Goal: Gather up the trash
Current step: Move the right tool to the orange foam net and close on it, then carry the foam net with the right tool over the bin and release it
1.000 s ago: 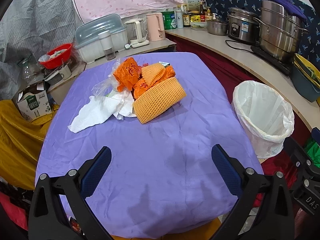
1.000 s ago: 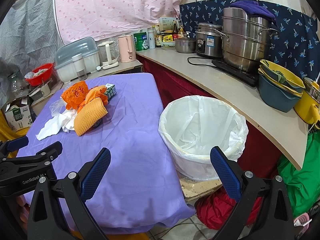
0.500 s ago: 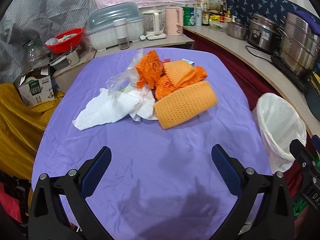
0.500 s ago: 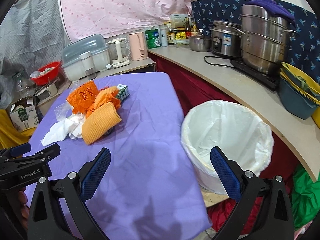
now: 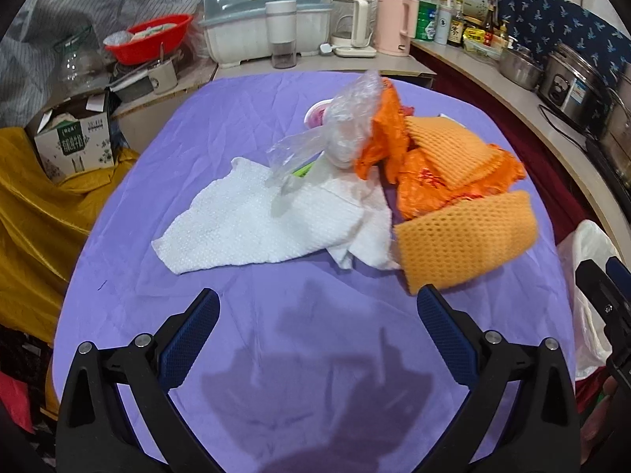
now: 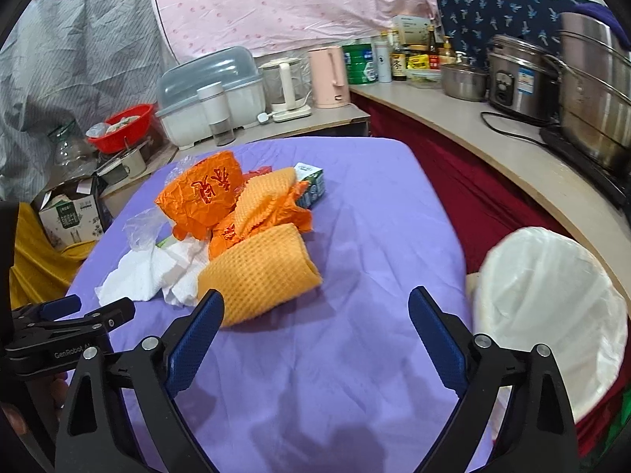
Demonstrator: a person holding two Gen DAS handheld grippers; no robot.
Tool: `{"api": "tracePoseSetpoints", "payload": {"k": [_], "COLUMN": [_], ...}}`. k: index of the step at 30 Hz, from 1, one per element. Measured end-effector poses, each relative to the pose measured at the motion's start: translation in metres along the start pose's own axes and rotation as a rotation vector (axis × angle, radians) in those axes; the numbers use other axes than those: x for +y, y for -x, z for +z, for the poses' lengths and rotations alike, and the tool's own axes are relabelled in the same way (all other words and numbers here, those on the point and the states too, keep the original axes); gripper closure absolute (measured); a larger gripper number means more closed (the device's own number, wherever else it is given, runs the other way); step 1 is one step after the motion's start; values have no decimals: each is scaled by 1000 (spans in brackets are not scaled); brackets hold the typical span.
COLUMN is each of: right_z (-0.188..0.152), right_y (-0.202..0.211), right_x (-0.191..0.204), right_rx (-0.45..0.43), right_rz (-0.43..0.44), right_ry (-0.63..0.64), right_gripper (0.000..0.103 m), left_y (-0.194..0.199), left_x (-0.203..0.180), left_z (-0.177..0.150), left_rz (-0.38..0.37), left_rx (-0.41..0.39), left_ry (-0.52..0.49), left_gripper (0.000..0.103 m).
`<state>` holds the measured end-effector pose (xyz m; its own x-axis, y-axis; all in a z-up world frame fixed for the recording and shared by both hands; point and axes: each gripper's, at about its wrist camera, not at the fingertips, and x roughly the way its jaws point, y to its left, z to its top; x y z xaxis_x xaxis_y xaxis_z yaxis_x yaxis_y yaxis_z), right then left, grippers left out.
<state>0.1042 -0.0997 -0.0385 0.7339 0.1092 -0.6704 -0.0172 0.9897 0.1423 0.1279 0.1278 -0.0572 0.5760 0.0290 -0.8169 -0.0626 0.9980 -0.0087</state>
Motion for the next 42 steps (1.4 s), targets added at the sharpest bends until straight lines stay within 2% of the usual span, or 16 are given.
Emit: {"api": "tracePoseSetpoints", "payload": {"k": [6,11,15,17,22,25,27,29,30,33,35,42], "right_z": [8,9,7,6,4,1,-1,-4,-6,-11,-14,-19], "right_y": [-51,-78,-91,-90,-80,-74,-68,-62,-58,-49,-41,-13], "right_x": [9,6,9,10,17,18,19,20,21,20,21,15], "right_rx": [57,100,131,128,113,119,123,129,133,136,130,106], "right_rz": [38,64,77,87,72,83,91,96,98,103,98,97], "right_ry": [-22,-63,-67,-64,-26,-21,-21,-16,-15,-17,-8,-6], "right_gripper": [16,19,40,46,70,77,81,83,83,83,83,84], "left_y": [-28,-50,-67,-73,-86,-89,-91,-91,-91,-88,-85,-54], "left_x": [14,25,33,37,41,40,40,40,39,40,41,43], "left_z": [20,37,48,54,65,65,61,57,54,44,37,12], "left_rz": [-7,-22,-40,-45,-46,-53,-71,-76,-79,-90,-87,-102], "left_rx": [9,17,28,21,17,21,36,46,51,68,73,53], "left_ry": [26,73,115,130,140,120,109,100,89,83,80,68], "left_gripper": [7,7,7,7,9,24,42,52,63,85,93,98]}}
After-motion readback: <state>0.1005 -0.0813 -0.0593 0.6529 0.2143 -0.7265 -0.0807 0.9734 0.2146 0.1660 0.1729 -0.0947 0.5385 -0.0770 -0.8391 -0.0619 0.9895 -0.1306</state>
